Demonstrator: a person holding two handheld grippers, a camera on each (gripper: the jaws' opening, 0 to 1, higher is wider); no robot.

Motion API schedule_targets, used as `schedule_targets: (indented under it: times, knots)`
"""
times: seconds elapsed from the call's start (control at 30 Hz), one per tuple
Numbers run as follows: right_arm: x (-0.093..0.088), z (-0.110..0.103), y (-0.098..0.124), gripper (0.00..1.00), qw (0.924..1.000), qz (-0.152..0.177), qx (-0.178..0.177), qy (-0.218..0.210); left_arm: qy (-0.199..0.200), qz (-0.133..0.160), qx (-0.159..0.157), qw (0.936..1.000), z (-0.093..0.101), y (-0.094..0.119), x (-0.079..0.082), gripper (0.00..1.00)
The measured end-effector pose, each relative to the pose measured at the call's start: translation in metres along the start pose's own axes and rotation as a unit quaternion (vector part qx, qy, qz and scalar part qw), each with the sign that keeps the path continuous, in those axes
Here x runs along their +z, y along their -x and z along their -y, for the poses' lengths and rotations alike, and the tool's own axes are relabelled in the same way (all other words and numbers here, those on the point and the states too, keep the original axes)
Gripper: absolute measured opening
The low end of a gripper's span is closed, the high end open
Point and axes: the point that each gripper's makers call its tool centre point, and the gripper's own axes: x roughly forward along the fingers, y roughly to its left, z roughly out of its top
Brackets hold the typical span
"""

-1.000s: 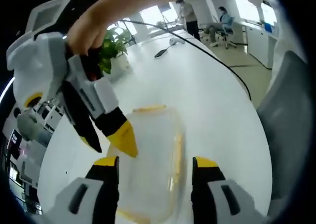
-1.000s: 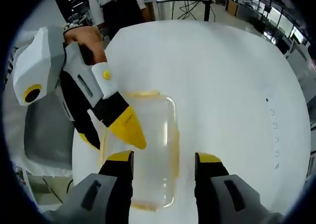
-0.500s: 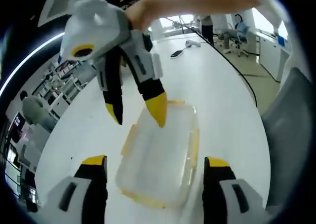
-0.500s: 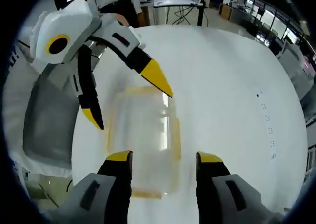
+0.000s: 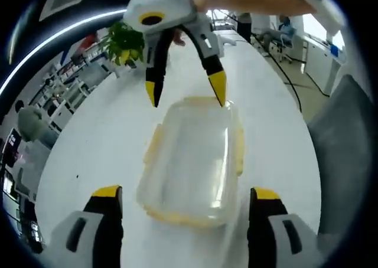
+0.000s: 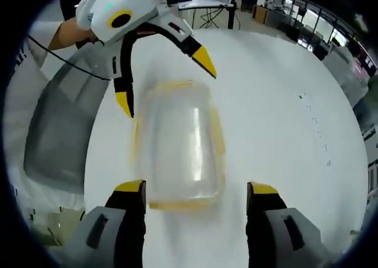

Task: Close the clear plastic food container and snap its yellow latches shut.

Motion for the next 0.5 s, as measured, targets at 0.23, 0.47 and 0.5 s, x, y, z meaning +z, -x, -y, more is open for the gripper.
schedule_targets:
  times: [0.23, 0.47, 0.5]
  knots:
    - [-0.007, -0.01, 0.002, 0.63, 0.9999, 0.009, 0.005, -0.006, -0.012, -0.01, -0.021, 0.9997, 0.005, -0.008, -0.003, 0.86]
    - [-0.012, -0.017, 0.003, 0.68, 1.0, 0.0, 0.006, 0.006, -0.015, -0.015, -0.029, 0.9993, 0.005, -0.013, -0.002, 0.85]
    - [-0.013, -0.017, 0.002, 0.68, 1.0, 0.0, 0.008, 0.004, -0.015, -0.015, -0.031, 0.9993, 0.005, -0.014, -0.002, 0.85]
